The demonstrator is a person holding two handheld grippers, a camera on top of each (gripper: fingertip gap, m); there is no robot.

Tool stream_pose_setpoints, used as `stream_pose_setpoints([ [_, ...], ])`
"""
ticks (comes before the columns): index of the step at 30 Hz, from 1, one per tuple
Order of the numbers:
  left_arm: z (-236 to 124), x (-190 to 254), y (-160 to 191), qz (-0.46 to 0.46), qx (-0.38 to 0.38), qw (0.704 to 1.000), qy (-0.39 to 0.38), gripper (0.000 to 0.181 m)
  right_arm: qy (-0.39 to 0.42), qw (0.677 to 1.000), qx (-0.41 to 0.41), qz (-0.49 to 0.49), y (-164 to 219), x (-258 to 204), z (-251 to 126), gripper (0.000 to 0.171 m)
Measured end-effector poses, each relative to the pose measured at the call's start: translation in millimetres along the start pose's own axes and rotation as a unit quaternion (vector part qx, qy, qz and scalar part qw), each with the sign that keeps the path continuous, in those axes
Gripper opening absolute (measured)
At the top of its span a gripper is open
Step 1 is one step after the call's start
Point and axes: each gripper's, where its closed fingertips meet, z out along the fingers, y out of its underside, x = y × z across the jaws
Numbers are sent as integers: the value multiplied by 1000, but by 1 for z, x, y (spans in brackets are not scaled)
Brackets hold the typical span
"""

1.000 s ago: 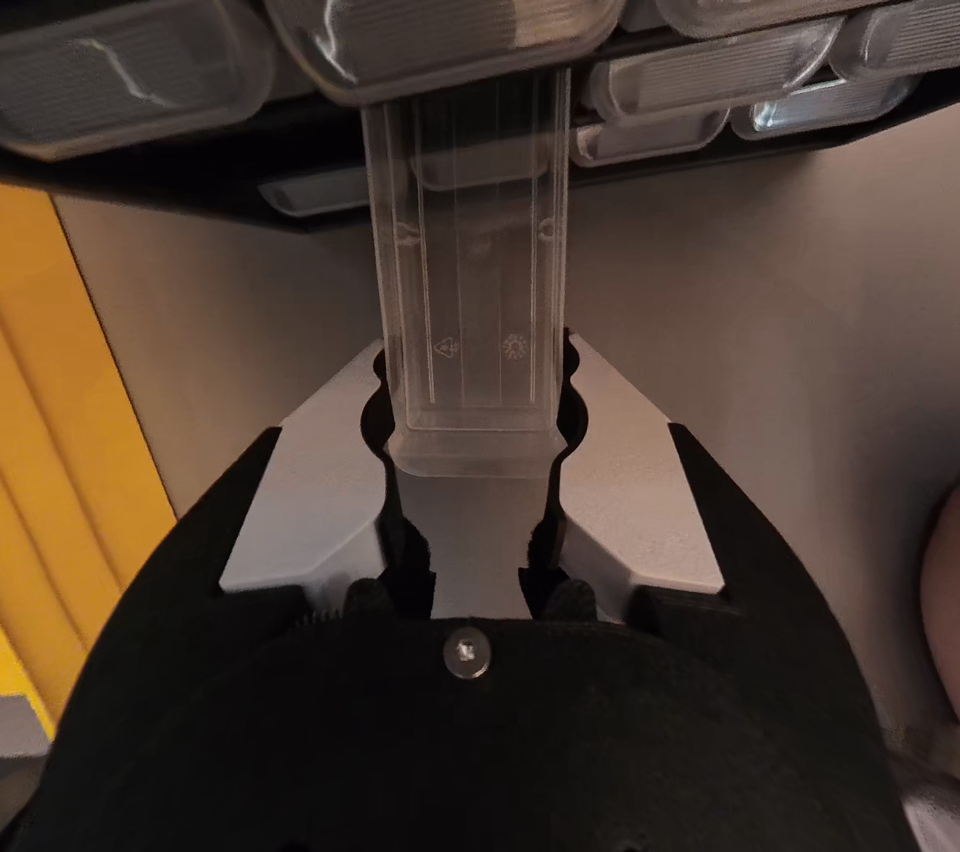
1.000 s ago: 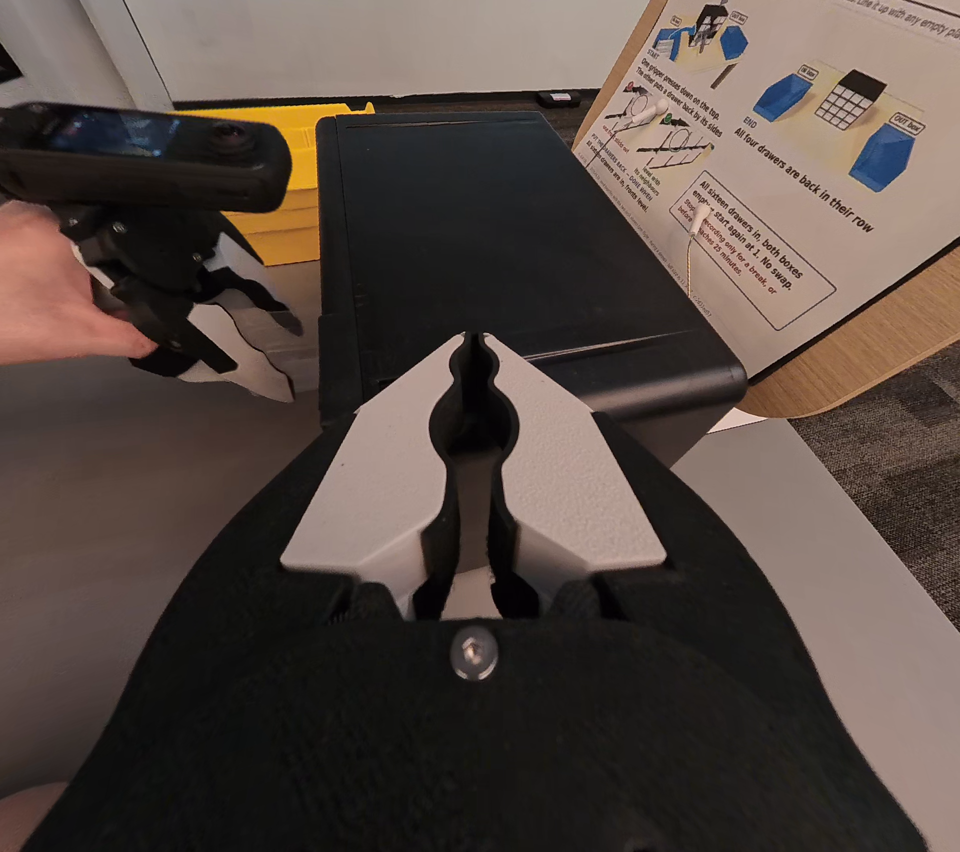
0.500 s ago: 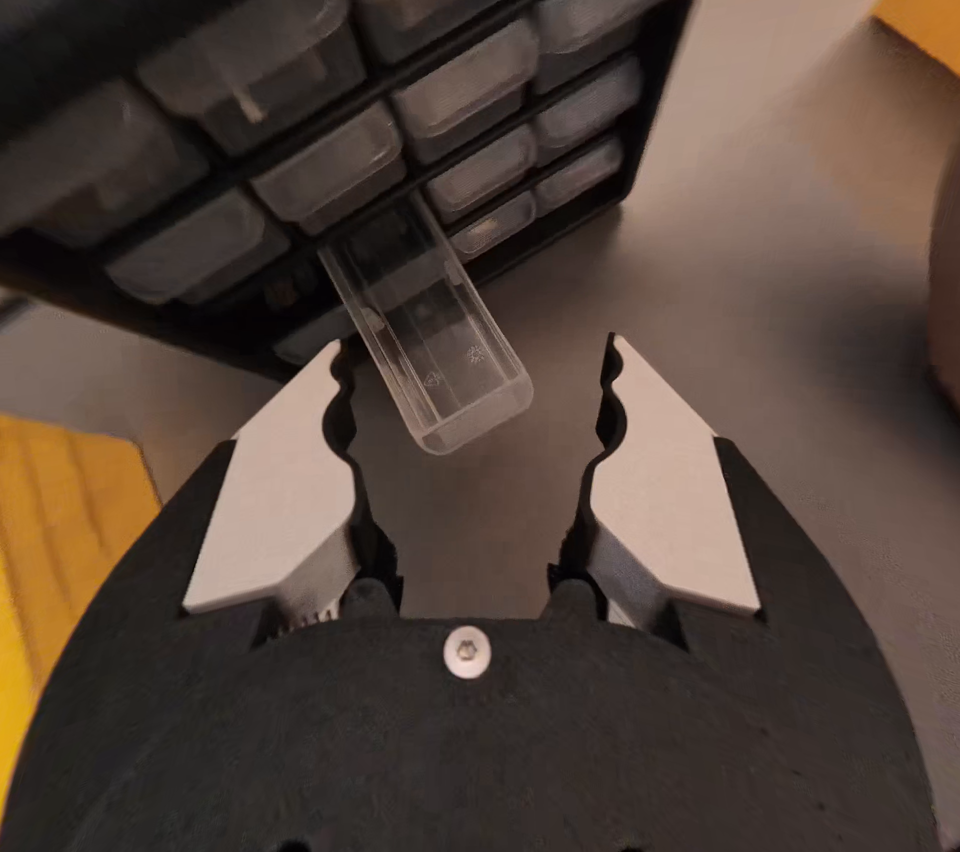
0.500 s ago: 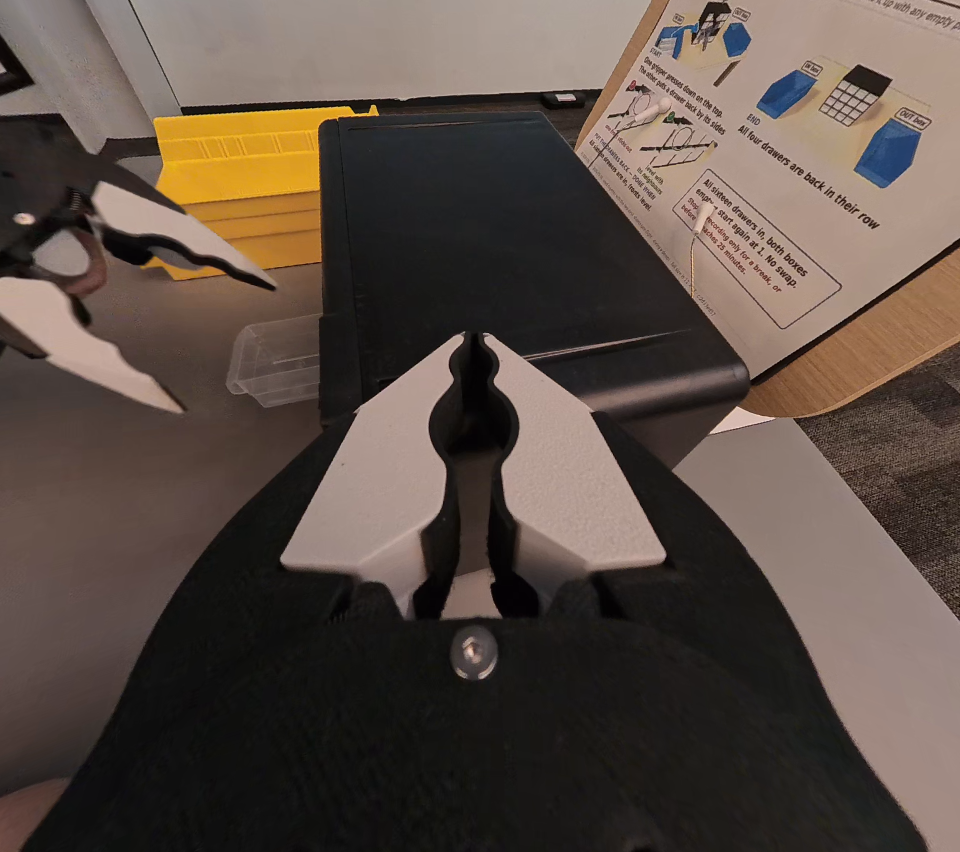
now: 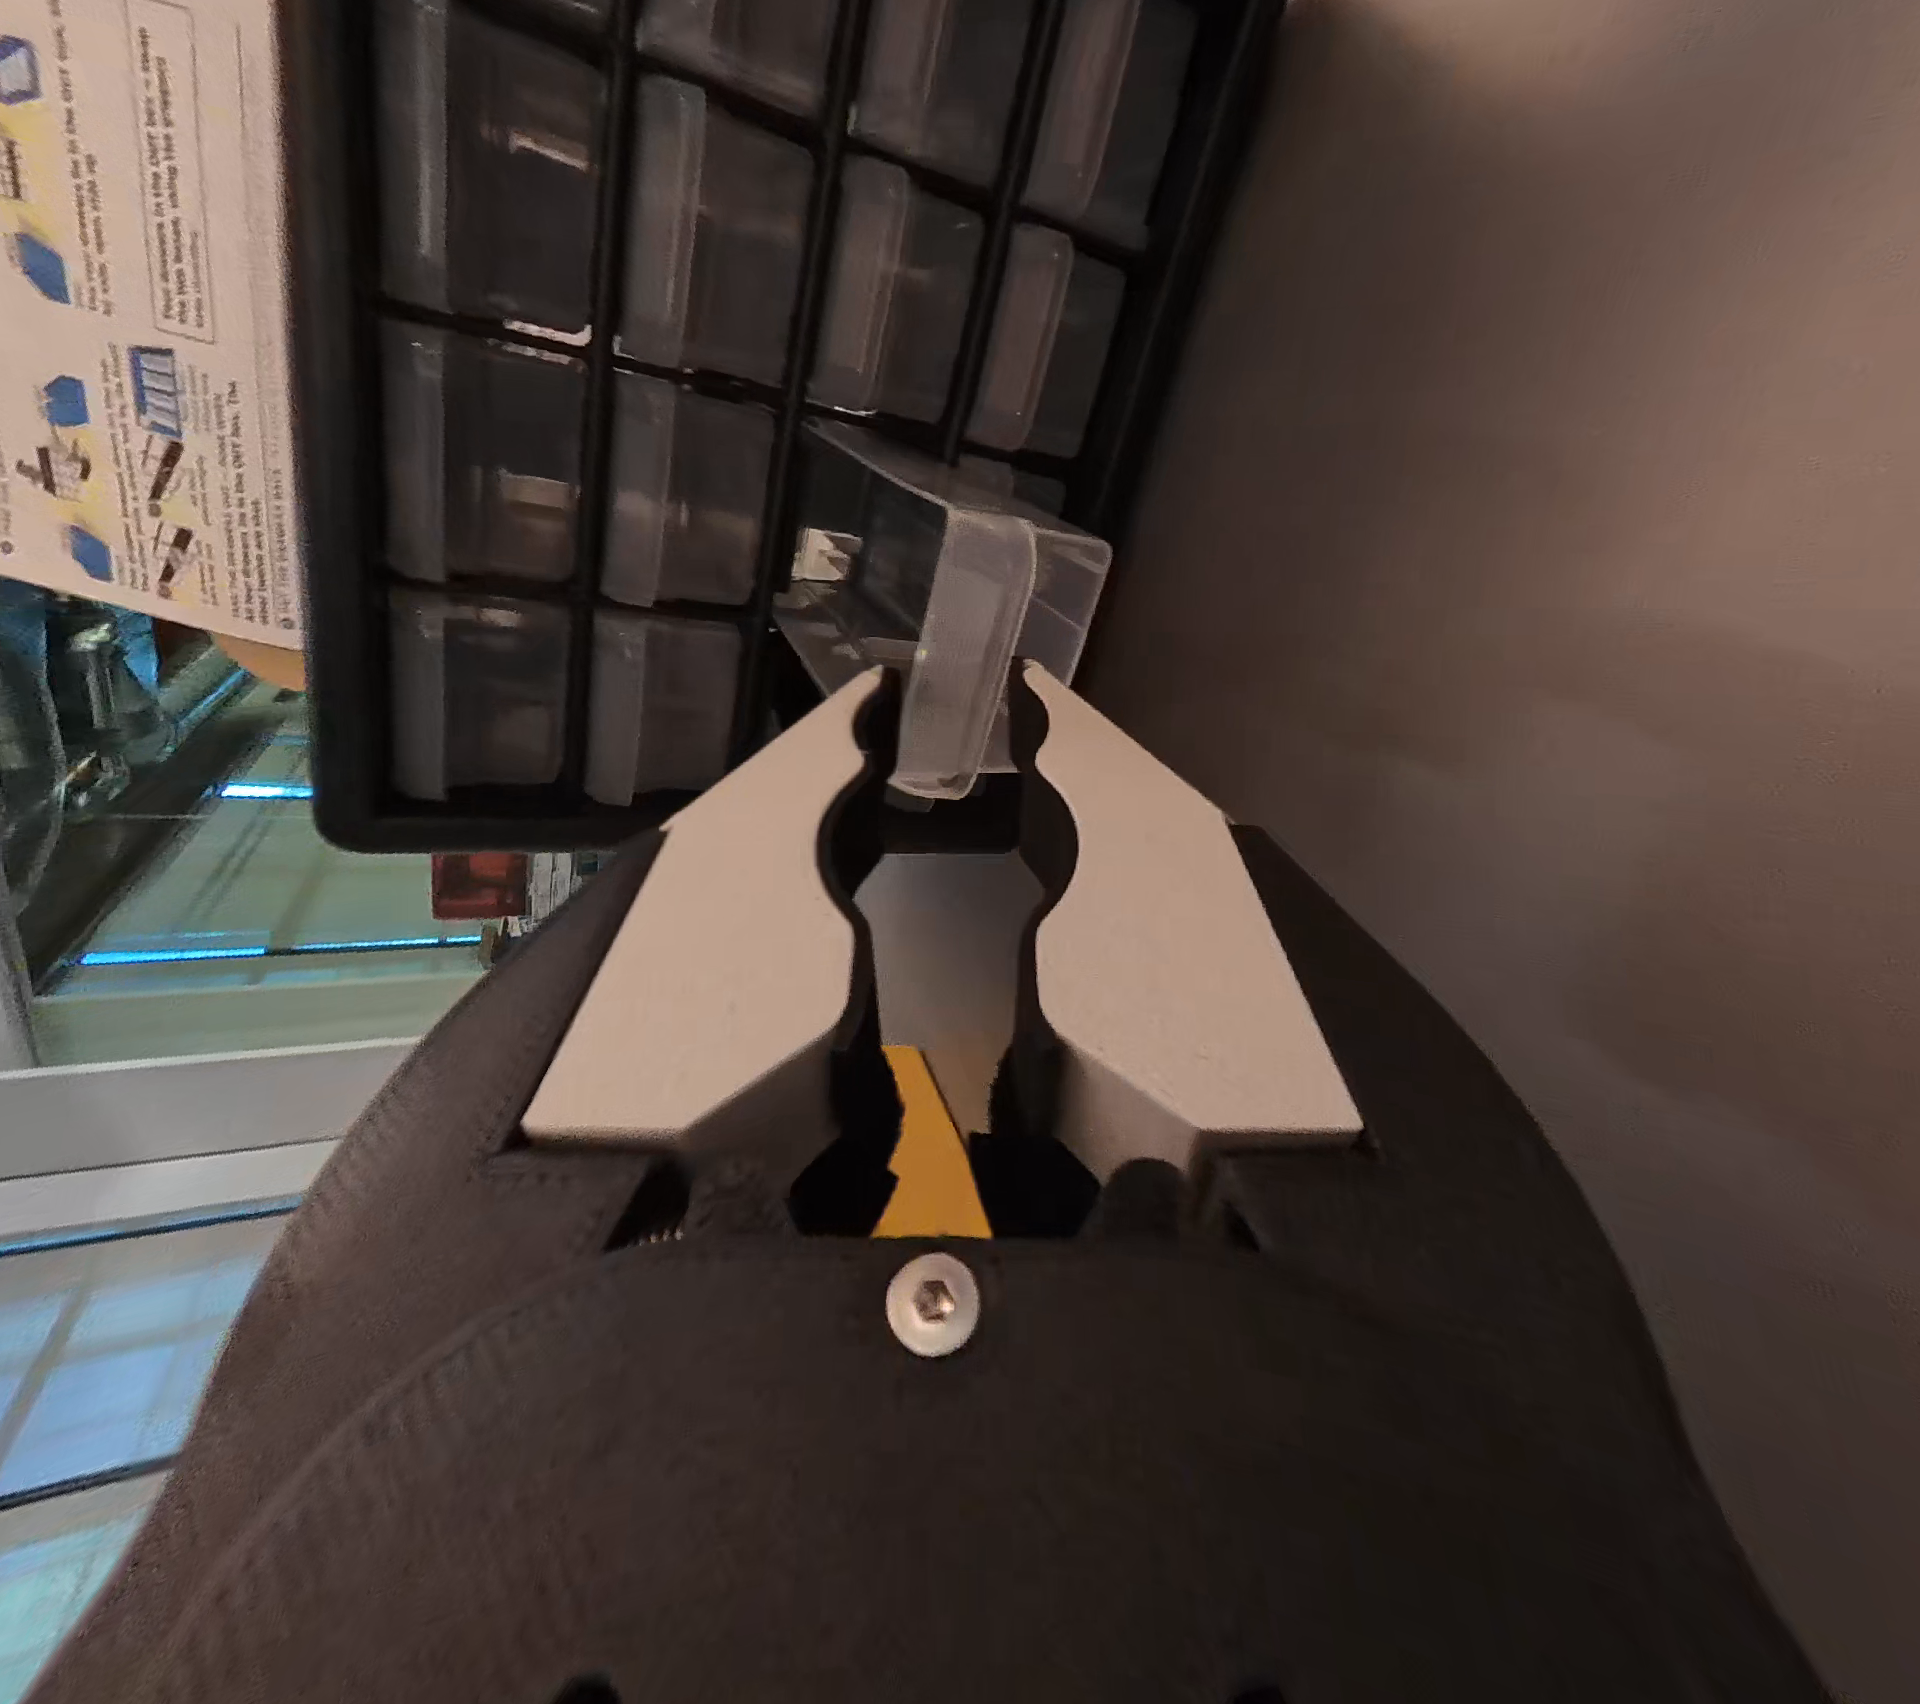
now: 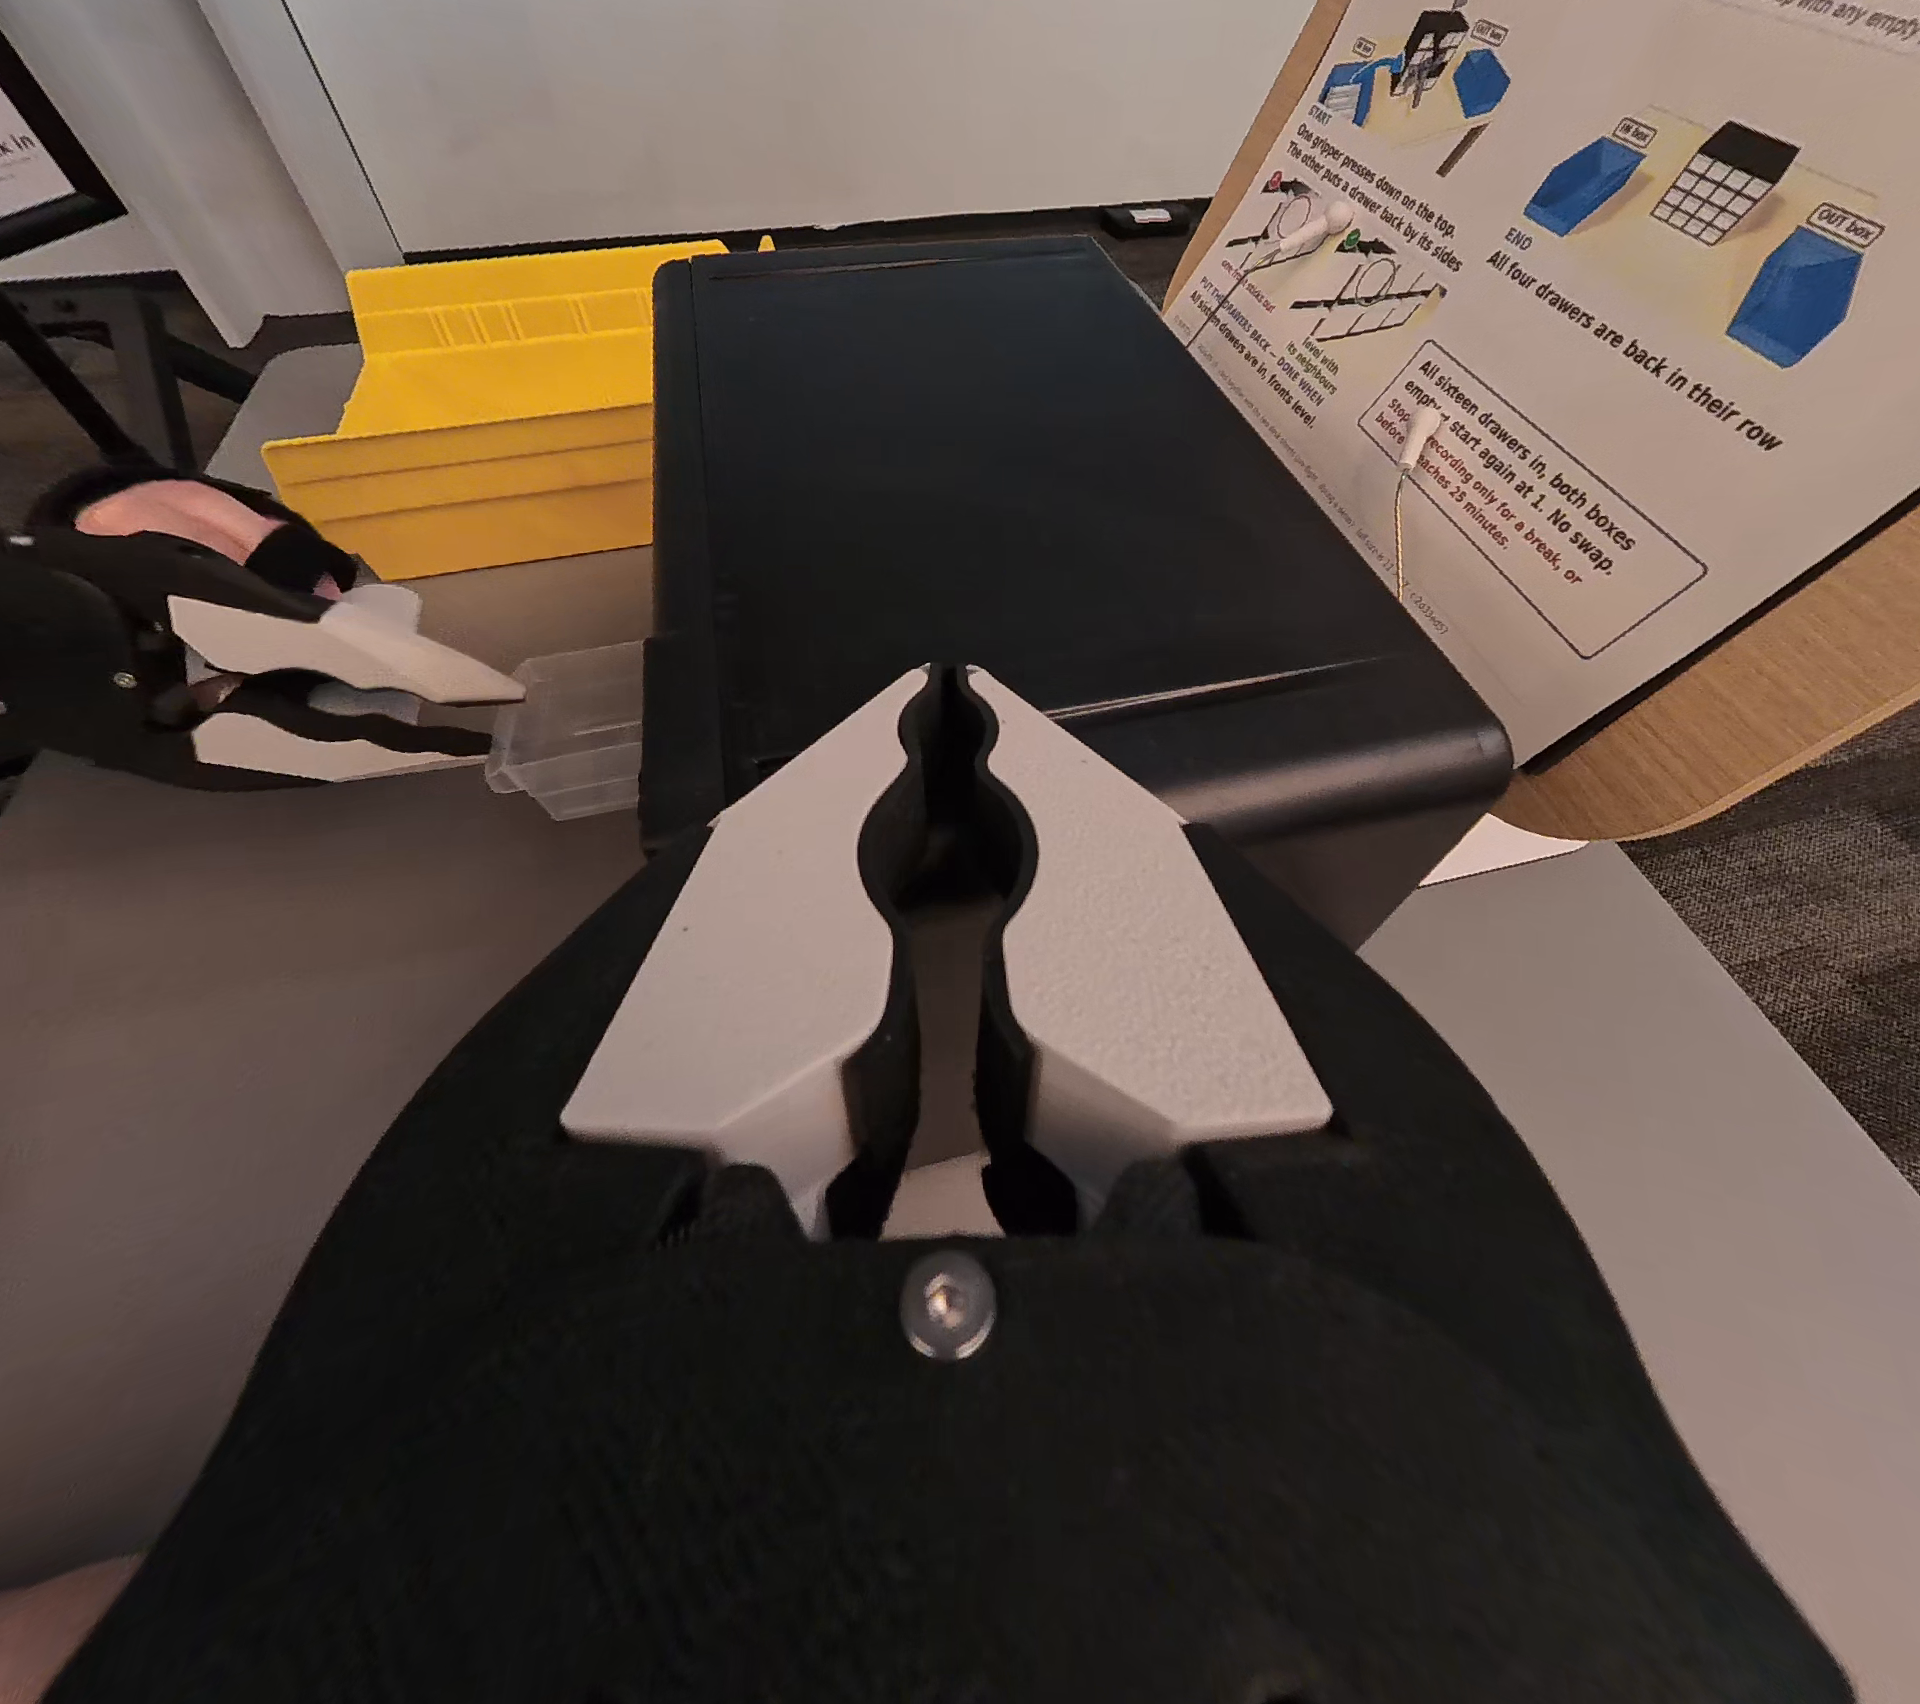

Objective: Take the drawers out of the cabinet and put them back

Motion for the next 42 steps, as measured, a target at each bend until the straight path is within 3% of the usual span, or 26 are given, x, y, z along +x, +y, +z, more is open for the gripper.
stream_pose_setpoints([
  [6,10,-5,-5,5,12,1000,-10,17,1,1000,0,0,0,0,0,0],
  [15,64,-31,-2,50,-36,995,-78,15,7,1000,-6,-3,0,0,0,0],
  [19,76,-37,0,28,-38,994,-95,14,11,1000,-10,-5,0,0,0,0],
  [28,75,-37,-10,13,-1,994,-108,13,15,1000,-13,-6,0,0,0,0],
  [30,69,-34,-15,19,16,994,-110,5,17,1000,-15,-7,0,0,0,0],
  [42,78,-35,-7,17,-2,994,-111,0,20,1000,-18,-7,0,0,0,0],
])
